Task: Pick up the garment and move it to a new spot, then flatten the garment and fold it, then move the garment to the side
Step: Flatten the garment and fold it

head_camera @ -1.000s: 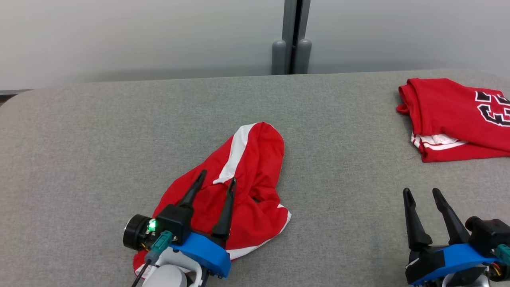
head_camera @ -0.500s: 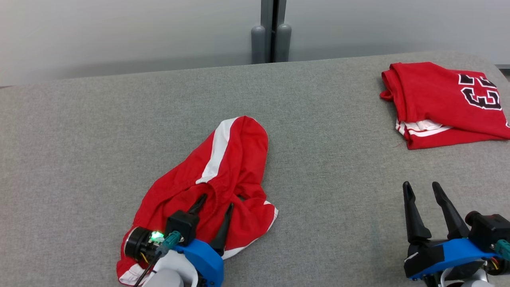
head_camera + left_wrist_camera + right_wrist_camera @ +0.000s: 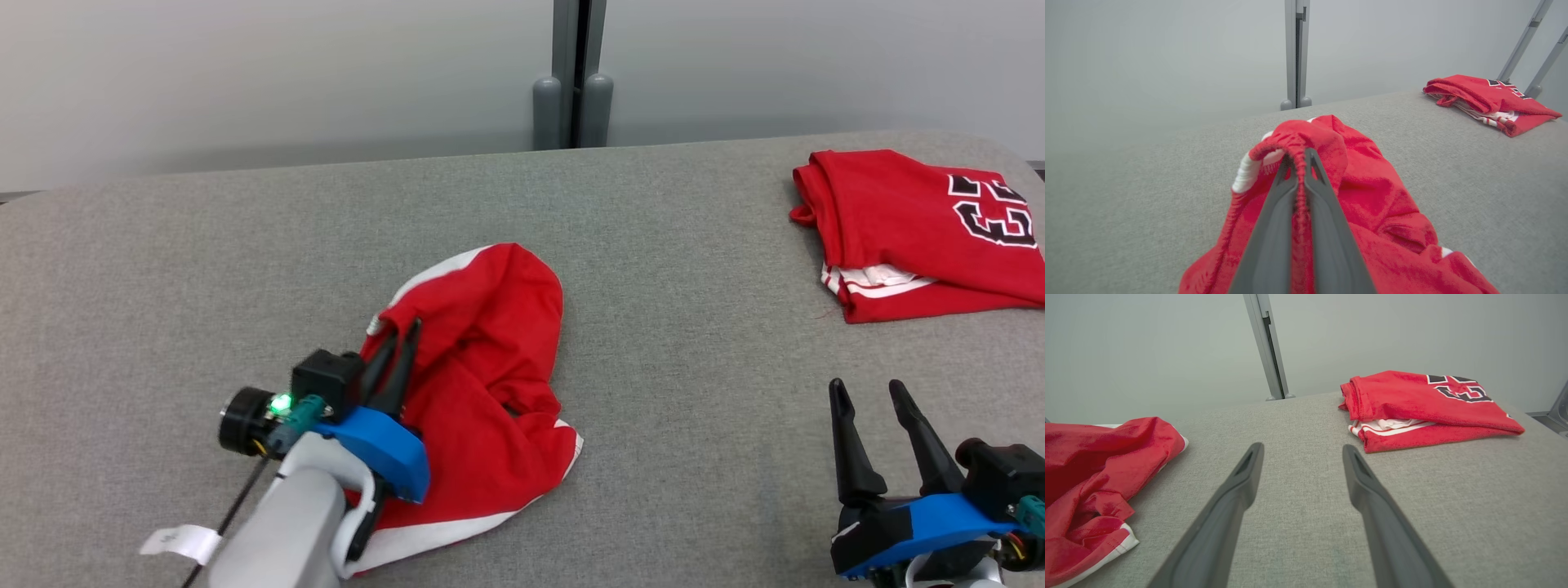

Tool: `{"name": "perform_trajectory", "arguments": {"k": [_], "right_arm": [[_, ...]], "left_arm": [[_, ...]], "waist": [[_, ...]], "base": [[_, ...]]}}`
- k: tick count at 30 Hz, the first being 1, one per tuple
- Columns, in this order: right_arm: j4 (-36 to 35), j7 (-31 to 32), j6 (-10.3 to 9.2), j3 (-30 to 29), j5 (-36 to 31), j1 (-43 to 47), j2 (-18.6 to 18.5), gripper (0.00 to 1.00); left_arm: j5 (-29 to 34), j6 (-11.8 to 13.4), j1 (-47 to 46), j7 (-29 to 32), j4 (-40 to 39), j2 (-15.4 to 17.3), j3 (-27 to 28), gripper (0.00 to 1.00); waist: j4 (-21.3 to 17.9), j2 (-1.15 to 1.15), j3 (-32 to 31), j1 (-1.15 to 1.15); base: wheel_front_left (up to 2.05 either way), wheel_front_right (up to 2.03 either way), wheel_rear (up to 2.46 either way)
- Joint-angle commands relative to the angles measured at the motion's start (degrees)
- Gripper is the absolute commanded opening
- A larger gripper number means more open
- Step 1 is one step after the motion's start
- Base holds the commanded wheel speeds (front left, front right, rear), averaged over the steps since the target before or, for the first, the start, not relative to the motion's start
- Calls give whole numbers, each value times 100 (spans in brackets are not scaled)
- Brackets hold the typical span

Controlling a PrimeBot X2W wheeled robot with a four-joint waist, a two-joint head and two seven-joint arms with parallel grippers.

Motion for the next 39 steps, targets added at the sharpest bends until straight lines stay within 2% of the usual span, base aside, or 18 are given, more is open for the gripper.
{"name": "perform_trajectory", "arguments": {"k": [1,10,15,19,20,21,22,27,39], "right_arm": [[3,-7,4,-1,-31,44,-4,100],[-7,-1,4,42,-33,-36,-5,100],[20,-33,4,29,-38,-90,-4,100],[47,-71,4,6,-51,-143,-4,100],[52,-72,4,1,-58,-146,-4,100],[67,-69,4,0,-64,-146,-5,100],[74,-73,4,-5,-61,-145,-5,100],[122,-60,4,-15,-69,-141,-5,100],[228,-60,4,-18,-27,48,-5,100]], "left_arm": [[-9,31,-114,-56,-32,115,49,0],[-260,247,-381,-46,-184,945,753,0],[-413,297,-231,-64,142,1190,983,0],[-568,281,-190,-162,575,1179,1137,0],[-576,266,-168,-174,663,1149,1157,25],[-542,253,-158,-199,725,1131,1148,39],[-539,249,-170,-205,772,1089,1159,100],[-489,169,-110,-242,731,934,1251,100],[-7,276,1179,-243,-679,647,1632,100]], "waist": [[19,0,2,0],[3,0,124,0],[-88,0,283,0],[-139,0,389,0],[-134,0,398,0],[-128,0,401,0],[-114,0,403,0],[23,0,333,0],[518,0,-112,0]], "base": [[0,0,0],[0,0,0],[0,0,0],[0,0,0],[0,0,0],[0,0,0],[0,0,0],[0,0,0],[0,0,0]]}}
